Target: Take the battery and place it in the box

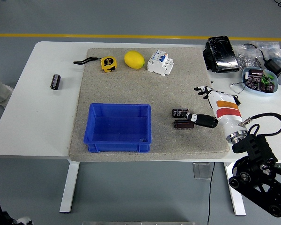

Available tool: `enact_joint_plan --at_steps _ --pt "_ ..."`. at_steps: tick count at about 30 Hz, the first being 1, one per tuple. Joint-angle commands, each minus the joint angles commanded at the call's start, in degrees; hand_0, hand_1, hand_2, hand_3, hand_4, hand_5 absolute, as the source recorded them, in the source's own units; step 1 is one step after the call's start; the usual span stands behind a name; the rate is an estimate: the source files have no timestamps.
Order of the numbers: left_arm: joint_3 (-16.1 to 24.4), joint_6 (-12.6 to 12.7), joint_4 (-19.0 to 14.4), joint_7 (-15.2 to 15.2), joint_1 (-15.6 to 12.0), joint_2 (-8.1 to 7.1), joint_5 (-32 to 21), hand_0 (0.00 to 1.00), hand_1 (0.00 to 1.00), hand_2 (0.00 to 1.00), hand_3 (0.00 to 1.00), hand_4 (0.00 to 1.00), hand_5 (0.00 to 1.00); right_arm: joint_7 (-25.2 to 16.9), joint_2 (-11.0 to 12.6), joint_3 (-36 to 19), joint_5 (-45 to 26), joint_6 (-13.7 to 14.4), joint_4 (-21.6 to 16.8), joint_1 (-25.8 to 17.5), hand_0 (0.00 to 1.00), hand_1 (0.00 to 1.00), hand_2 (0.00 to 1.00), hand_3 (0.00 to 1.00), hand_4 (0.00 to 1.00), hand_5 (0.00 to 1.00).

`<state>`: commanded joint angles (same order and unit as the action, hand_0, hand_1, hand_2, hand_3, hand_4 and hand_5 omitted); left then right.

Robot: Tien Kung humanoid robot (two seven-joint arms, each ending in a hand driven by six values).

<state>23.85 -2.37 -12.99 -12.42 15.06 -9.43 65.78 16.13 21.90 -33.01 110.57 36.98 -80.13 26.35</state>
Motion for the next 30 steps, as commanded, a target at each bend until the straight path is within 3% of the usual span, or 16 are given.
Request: enact_joint_plan --at_steps 3,7,8,16,30 --pt "0.1 0.0 0.0 0.0 0.0 -0.03 0.1 0.82 0.824 0.851 0.701 0.746 0.58 -1.7 0.7 0.5 0.2 0.0 -0.4 0.8 0.581 0.619 0.68 0.8 0.998 0.531" --pt "0.2 0.2 0.0 0.0 0.1 -0.1 0.3 0.82 0.824 0.851 0.701 0.746 0.58 -4.4 2.7 2.2 2.8 -4.8 -1.2 3.2 0.581 0.619 0.68 0.8 0.998 0.531" --pt "0.2 0.3 0.0 0.0 0.1 -0.11 0.3 0.805 0.816 0.84 0.695 0.744 0.583 -4.6 3.2 2.7 3.5 -5.6 -1.4 3.8 0.532 0.597 0.652 0.744 0.998 0.499" --pt "0.2 0.7 0.0 0.1 0.4 -0.2 0.5 0.8 0.812 0.836 0.69 0.741 0.583 -4.8 5.1 6.4 6.3 -9.1 -1.8 8.0 0.502 0.578 0.631 0.706 0.998 0.474" --pt "0.6 0.9 0.0 0.3 0.6 -0.33 1.0 0.79 0.803 0.832 0.675 0.729 0.575 -4.6 5.5 7.0 7.5 -11.4 -1.2 9.6 0.497 0.569 0.619 0.705 0.998 0.456"
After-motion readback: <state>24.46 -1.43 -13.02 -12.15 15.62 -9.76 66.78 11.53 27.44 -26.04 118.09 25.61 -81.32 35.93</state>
